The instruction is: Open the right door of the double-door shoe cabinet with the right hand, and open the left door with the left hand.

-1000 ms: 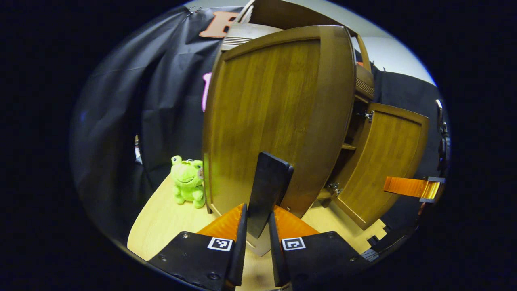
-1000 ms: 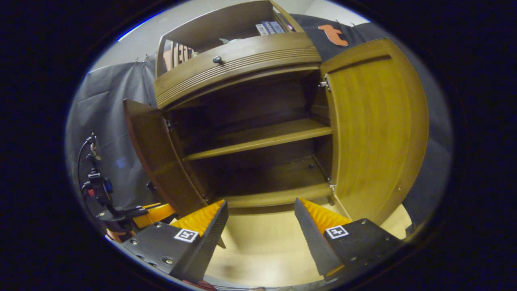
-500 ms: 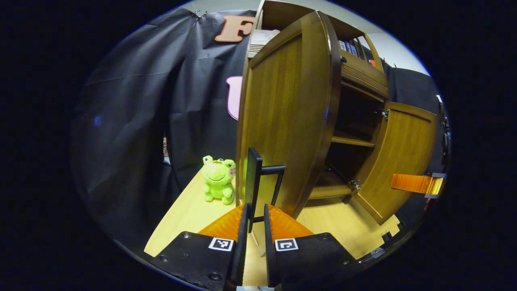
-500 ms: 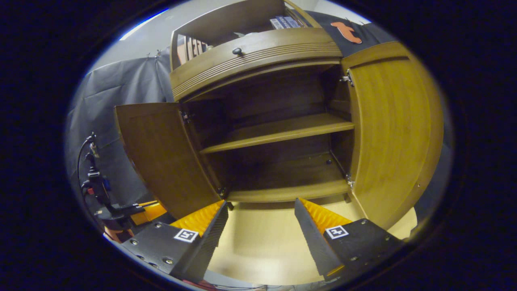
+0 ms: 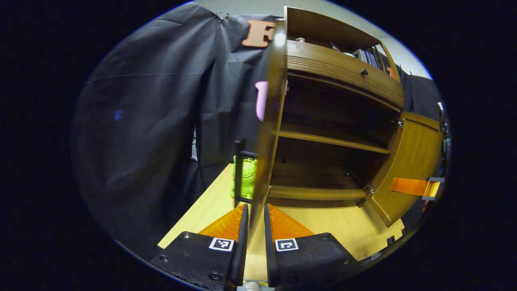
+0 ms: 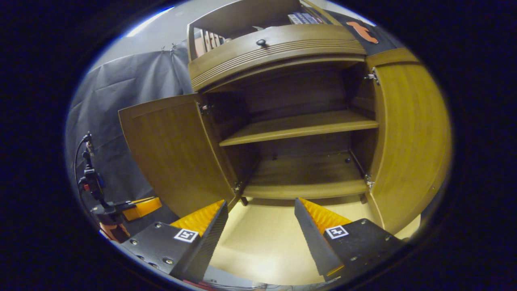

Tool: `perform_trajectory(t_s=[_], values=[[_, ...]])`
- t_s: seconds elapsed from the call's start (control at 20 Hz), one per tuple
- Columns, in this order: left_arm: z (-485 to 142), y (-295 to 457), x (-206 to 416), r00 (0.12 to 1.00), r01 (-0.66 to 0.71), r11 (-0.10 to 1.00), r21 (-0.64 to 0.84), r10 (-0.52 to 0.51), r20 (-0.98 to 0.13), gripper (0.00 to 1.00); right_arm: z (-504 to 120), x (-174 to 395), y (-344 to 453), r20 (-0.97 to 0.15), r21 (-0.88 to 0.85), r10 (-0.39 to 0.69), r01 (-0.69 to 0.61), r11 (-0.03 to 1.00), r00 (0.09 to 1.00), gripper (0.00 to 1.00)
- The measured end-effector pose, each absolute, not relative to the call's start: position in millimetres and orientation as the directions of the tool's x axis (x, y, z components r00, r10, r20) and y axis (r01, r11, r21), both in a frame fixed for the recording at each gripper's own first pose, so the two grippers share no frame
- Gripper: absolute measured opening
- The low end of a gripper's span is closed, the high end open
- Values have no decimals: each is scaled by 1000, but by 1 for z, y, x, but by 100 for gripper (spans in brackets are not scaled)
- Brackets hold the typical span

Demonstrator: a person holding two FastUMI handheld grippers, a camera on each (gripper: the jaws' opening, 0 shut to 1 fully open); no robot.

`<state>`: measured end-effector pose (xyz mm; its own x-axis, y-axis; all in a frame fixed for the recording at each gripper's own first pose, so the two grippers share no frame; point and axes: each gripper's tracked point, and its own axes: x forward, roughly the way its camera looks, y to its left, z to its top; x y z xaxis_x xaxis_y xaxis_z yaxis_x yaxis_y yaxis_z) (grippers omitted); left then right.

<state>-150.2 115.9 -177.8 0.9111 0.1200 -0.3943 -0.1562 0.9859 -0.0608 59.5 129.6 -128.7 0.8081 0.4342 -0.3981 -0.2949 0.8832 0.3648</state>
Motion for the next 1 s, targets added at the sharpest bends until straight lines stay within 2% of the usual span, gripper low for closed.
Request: perform_trajectory(t_s=[0.3, 0.55, 0.65, 0.7, 0.75, 1.0], values=[[-173, 127, -161, 902, -202, 979, 0, 186, -389, 23, -125, 58, 155, -378, 378, 494, -356, 854, 783, 98], [-155, 123, -162, 907, -218, 976, 4, 204, -368, 23, -132, 55, 147, -392, 357, 473, -344, 869, 789, 98], [-140, 107, -152, 924, -184, 983, 3, 174, -341, 23, -130, 59, 133, -390, 340, 440, -317, 885, 809, 98], [-131, 96, -144, 935, -158, 988, 0, 149, -323, 23, -127, 61, 125, -385, 328, 418, -301, 895, 823, 96], [-122, 85, -136, 945, -130, 992, -3, 123, -303, 23, -122, 63, 115, -378, 316, 394, -284, 905, 838, 98], [-71, 19, -88, 980, 41, 999, -9, -42, -193, 23, -83, 74, 63, -308, 242, 253, -182, 953, 917, 98]])
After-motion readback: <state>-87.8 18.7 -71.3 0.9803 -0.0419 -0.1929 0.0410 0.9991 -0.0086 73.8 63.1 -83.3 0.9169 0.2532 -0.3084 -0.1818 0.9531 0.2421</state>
